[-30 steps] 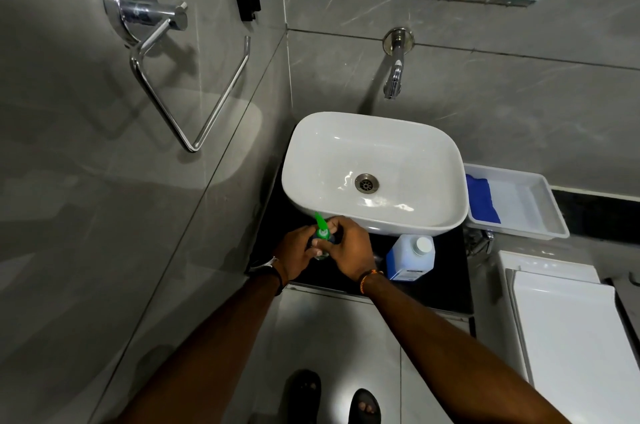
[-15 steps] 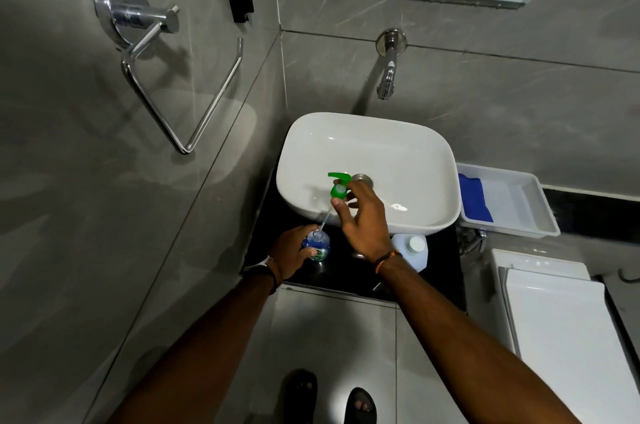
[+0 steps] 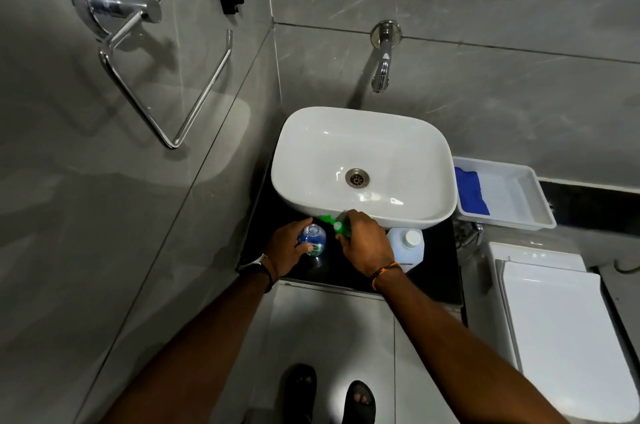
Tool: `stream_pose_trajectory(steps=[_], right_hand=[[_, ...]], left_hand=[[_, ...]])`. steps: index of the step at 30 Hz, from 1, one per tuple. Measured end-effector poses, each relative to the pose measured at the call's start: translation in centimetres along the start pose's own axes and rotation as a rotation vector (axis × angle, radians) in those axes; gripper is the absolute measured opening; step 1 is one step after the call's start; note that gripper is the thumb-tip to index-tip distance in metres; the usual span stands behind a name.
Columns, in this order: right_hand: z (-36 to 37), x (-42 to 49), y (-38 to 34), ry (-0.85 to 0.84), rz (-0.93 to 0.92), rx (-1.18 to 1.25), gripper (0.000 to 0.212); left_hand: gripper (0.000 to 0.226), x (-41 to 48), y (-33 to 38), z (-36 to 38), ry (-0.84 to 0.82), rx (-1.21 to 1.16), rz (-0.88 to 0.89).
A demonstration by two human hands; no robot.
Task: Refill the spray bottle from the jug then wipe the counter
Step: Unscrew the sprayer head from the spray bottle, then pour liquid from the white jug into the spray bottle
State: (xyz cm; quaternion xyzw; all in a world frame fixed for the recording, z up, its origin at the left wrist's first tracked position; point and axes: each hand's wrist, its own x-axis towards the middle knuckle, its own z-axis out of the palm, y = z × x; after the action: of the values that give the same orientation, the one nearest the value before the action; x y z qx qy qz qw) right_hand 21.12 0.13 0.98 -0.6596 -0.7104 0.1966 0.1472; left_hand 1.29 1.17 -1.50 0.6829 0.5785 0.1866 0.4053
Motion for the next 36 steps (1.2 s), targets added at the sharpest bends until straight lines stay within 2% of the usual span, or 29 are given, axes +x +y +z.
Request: stream_pose_trajectory(steps=[7, 18, 23, 27, 31, 36], right_hand=[[2.6, 0.5, 1.2, -0.132, 0.089, -0.233, 0.031], [5.4, 1.6, 1.2, -0.180, 0.128, -0.274, 0.028], [6.0, 1.4, 1.8, -0.197, 0.117, -0.296, 0.033], [5.8, -0.1, 1.9, -0.153, 0.062, -0.281, 0.028], [5.9, -4.7, 3.3, -0.047, 0.074, -0.137, 0.033], [5.7, -11.4, 7.9, 0.081, 0.294, 0.053, 0.026]], left_hand=[[0.061, 0.0, -0.7, 0.7, 0.030, -0.057, -0.020], [0.083, -0.7, -1.4, 0.7, 0.136, -0.025, 0.009], [0.082, -1.1, -1.0, 0.4, 0.167, 0.020, 0.035], [0.080, -1.6, -1.4, 0.5, 0.213, 0.029, 0.020], [0.073, -3.3, -1.5, 1.8, 0.279, -0.020, -0.020], [0.049, -7.0, -2.5, 5.3, 0.436, 0.027, -0.052]])
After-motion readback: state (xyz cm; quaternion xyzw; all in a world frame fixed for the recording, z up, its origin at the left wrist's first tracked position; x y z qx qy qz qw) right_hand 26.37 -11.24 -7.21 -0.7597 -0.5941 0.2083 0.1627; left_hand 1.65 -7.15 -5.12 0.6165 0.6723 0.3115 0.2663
